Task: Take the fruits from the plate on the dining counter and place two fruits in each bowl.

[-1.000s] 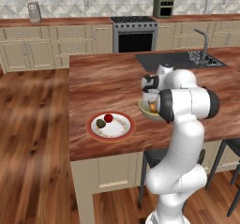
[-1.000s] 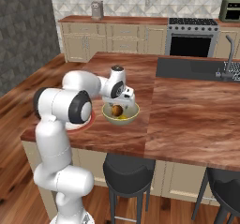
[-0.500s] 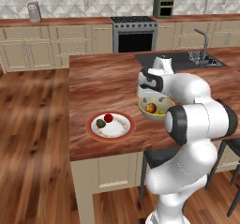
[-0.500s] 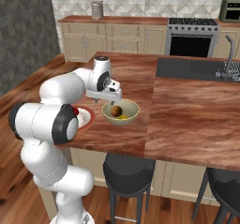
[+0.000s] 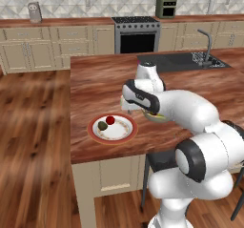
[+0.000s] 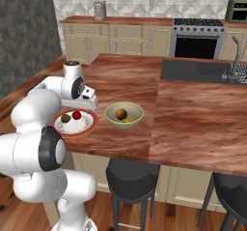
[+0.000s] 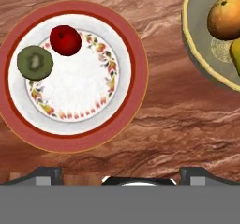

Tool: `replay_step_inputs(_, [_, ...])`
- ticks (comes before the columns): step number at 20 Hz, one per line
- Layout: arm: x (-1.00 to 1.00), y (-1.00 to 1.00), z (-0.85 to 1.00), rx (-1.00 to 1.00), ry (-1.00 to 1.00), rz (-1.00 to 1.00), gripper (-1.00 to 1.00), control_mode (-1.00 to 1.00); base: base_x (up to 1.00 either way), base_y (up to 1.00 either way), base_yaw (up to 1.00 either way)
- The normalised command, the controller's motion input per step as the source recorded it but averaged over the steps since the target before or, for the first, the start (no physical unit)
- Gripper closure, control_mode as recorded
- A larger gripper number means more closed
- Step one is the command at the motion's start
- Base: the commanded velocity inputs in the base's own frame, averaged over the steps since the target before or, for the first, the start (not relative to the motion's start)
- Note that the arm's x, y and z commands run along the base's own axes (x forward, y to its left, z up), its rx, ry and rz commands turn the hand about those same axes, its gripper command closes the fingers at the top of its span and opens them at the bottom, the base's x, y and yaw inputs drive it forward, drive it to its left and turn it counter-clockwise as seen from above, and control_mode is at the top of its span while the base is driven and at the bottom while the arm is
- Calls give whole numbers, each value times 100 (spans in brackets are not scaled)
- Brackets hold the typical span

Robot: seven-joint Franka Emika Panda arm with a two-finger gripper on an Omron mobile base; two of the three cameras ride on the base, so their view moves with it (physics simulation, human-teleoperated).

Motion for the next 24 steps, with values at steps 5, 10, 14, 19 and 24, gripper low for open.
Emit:
replay_step_inputs(5, [-11, 93, -2, 1, 5, 0, -100, -100, 0, 0, 0])
replay_step_inputs(10, [23, 37, -15, 1, 0, 0, -100, -100, 0, 0, 0])
replay_step_inputs(14, [23, 50, -42, 0, 0, 0, -100, -100, 0, 0, 0])
replay_step_inputs(19, [34, 74, -38, 0, 0, -2, -100, -100, 0, 0, 0])
replay_step_inputs(24, [44, 3, -27, 0, -1, -9, -100, -100, 0, 0, 0])
